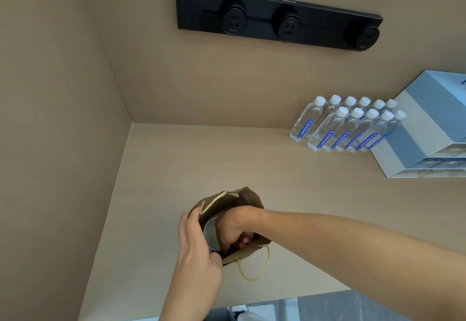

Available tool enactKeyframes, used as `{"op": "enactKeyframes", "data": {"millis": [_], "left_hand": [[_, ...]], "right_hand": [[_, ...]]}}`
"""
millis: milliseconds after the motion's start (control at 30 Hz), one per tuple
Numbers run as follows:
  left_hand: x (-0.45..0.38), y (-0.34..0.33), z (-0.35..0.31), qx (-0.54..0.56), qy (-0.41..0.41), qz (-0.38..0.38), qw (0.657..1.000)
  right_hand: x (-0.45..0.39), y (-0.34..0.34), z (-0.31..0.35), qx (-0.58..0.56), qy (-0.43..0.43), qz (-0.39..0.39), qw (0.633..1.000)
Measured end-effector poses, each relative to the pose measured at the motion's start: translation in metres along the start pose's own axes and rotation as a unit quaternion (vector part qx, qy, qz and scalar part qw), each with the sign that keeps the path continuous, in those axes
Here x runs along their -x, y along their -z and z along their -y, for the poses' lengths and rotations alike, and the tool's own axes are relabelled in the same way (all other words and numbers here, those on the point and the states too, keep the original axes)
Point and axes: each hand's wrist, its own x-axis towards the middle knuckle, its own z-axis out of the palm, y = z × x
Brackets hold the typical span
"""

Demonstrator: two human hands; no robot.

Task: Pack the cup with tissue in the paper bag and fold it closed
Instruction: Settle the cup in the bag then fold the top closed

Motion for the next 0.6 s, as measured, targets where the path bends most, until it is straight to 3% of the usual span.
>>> {"op": "enactKeyframes", "data": {"millis": [133,233,367,500,600], "left_hand": [[0.002,0.002,0.006,0.009,-0.005,-0.003,1.0],[0.005,0.005,0.007,0.023,-0.009,0.004,1.0],[0.005,0.005,0.005,0.025,-0.003,0.012,1.0],[0.008,0.005,0.003,0.016,0.001,0.014,1.0],[0.009,0.003,0.003,0.009,-0.002,0.014,1.0]], "right_hand": [[0.001,-0.001,0.0,0.008,0.026,-0.016,0.999],[0.003,-0.002,0.001,-0.075,0.085,-0.026,0.993],[0.011,-0.004,0.002,-0.159,0.133,0.025,0.978],[0.01,-0.009,0.006,-0.127,0.11,0.025,0.985],[0.017,-0.015,0.013,0.029,0.094,-0.012,0.995]]}}
